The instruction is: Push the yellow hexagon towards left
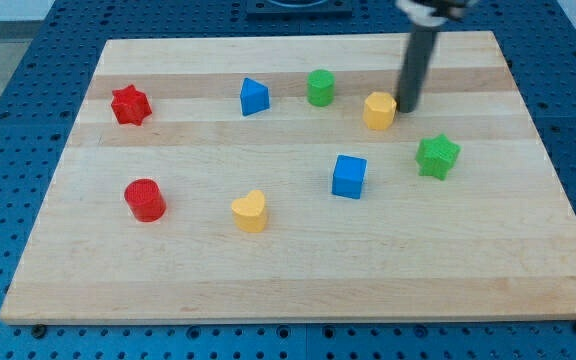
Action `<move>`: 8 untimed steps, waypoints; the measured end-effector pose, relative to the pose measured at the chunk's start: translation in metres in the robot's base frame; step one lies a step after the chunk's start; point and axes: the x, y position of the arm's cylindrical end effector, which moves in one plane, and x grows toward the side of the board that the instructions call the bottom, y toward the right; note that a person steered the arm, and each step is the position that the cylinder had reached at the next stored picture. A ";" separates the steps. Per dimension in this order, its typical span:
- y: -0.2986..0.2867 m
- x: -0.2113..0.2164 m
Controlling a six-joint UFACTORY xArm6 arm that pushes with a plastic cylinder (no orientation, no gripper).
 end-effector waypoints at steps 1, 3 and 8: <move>-0.083 0.017; -0.087 0.022; -0.221 0.058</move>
